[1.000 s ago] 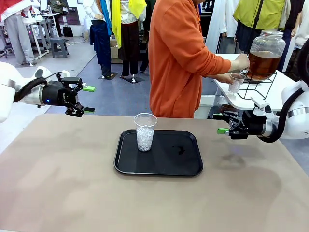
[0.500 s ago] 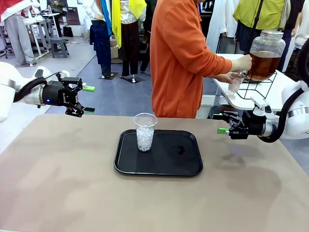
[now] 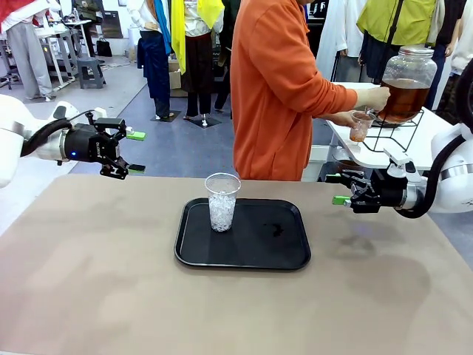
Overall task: Pour the drink into the iced cup.
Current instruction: Pick up the iced cup indicated by the human and present it to them.
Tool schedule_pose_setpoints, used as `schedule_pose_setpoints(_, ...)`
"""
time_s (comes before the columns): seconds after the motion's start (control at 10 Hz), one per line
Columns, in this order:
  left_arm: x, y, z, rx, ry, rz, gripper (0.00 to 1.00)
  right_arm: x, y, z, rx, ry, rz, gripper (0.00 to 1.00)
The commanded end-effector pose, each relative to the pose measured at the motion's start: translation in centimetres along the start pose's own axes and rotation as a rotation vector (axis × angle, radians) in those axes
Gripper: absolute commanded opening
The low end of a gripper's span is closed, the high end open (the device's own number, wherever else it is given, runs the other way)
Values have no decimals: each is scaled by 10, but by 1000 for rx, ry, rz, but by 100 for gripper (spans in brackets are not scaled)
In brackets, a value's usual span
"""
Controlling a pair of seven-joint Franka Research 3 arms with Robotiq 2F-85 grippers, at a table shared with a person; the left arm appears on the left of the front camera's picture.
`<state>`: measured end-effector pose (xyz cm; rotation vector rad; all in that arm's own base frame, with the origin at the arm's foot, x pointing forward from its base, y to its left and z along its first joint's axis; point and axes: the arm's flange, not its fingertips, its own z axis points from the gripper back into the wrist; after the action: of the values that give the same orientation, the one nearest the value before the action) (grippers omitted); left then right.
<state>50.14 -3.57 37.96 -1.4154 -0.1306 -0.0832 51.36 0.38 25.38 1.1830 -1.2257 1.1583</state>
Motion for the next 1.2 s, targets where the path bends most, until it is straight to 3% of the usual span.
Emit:
schedule_pose_setpoints(0.0,-2,-1,0,3,-4,-18,100,5,-3,-3,5,2,1,100)
schedule_pose_setpoints(1.1,-2,-1,0,3,-4,-18,100,5,-3,-3,5,2,1,100)
